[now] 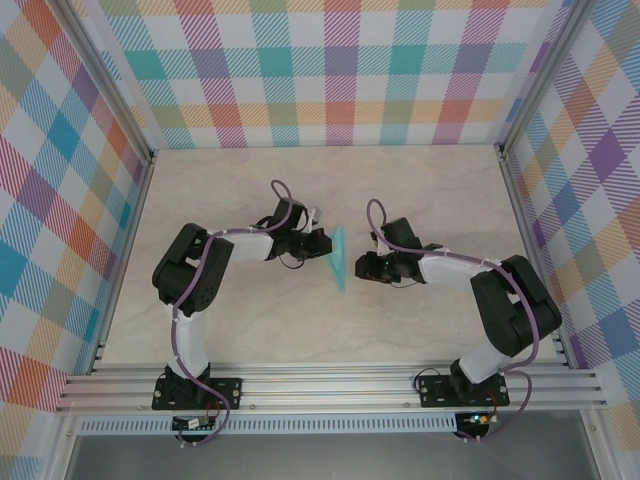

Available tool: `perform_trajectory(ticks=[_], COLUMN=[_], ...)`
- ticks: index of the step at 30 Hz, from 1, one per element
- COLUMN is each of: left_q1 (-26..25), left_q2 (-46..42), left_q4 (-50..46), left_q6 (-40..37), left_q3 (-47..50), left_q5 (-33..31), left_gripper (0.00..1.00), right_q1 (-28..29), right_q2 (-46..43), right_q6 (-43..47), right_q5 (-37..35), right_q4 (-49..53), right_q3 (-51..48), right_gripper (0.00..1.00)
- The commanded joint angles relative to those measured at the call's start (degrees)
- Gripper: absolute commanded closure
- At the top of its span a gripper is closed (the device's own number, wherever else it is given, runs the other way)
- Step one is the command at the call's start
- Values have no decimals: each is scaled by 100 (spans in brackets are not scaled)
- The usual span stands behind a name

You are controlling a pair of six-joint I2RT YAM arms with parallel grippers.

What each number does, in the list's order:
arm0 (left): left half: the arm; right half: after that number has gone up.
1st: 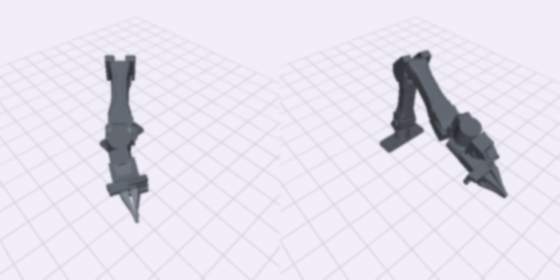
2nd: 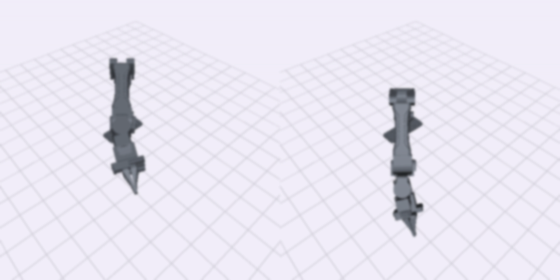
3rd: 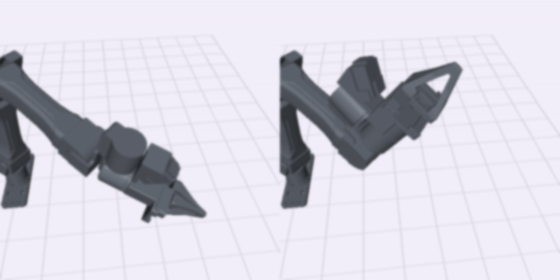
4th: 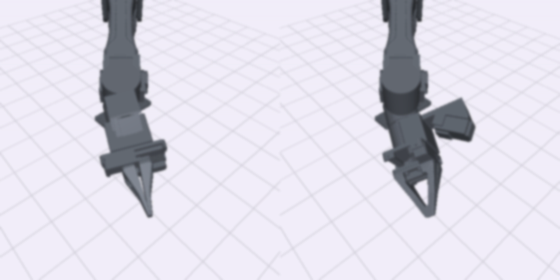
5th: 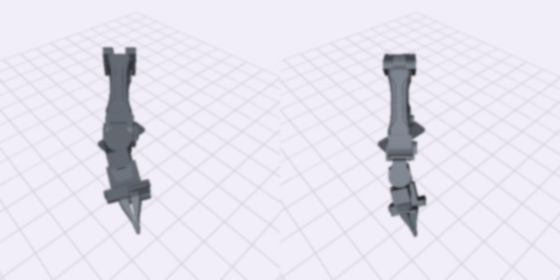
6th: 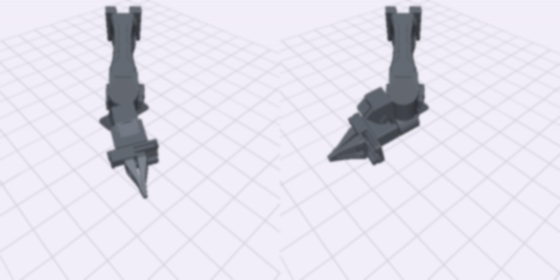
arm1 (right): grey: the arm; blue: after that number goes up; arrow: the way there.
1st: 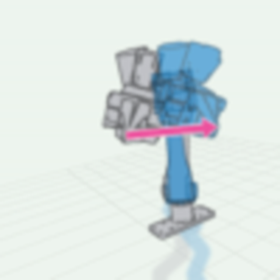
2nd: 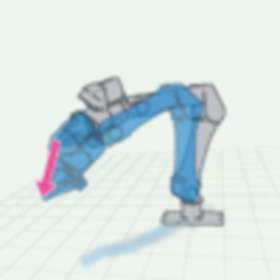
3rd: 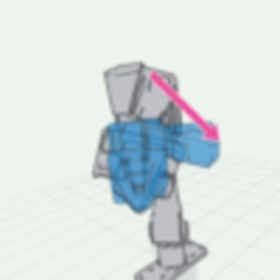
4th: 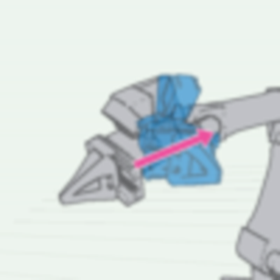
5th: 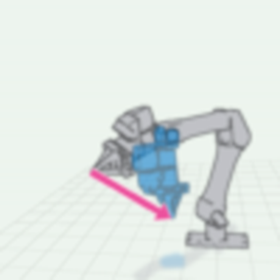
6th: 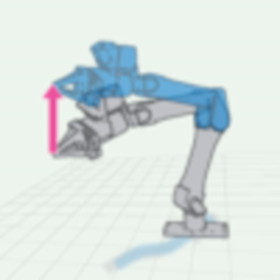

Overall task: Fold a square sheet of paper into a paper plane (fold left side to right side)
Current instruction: Fold the wing for the fifth time at the center of the table.

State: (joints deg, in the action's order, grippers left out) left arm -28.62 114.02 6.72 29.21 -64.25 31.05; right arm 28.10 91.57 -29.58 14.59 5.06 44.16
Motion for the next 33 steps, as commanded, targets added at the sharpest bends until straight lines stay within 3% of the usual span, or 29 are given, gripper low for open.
perform_trajectory(ticks=[1,17,33], left_q1=[85,96,94], left_q2=[-237,194,430], left_q4=[-254,-244,-290], left_q6=[-217,-267,-284], left_q3=[93,-60,-298], left_q5=[64,81,182], left_gripper=[96,96,96], right_q1=[-24,-24,-191], right_q2=[96,226,688], right_q6=[-30,-40,-729], right_q5=[263,671,1550], right_q4=[-205,-269,-649], right_q3=[-39,107,646], right_gripper=[70,73,74])
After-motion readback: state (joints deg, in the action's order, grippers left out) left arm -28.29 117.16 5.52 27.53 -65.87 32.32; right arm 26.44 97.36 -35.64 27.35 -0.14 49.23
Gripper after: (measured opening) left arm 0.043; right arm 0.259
